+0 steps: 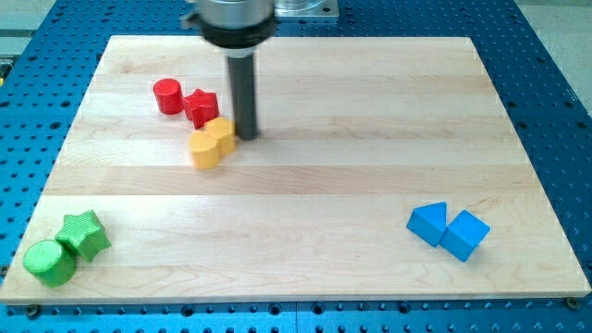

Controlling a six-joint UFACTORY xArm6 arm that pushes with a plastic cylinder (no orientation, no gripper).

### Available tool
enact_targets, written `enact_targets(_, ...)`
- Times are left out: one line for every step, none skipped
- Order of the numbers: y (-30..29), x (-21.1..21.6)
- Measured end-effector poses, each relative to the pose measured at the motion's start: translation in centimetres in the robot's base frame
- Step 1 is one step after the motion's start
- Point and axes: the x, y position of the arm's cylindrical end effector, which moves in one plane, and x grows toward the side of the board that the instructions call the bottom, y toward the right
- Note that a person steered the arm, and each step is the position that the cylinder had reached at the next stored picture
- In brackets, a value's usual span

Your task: Drag the blue triangle to the bottom right of the red star

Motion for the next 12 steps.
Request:
enact_targets(-1.6,2.2)
enact_targets(6.6,8.4)
enact_targets(12.8,19.5)
enact_targets(17.7,21.4)
enact_targets(23.8,20.5)
enact_targets(24.6,19.3)
enact_targets(24.6,12.5)
enact_targets(24.6,5.9)
enact_targets(25.0,5.9)
enact_targets(26.4,2.1)
enact_targets(26.4,1.7)
enact_targets(20.6,0.0)
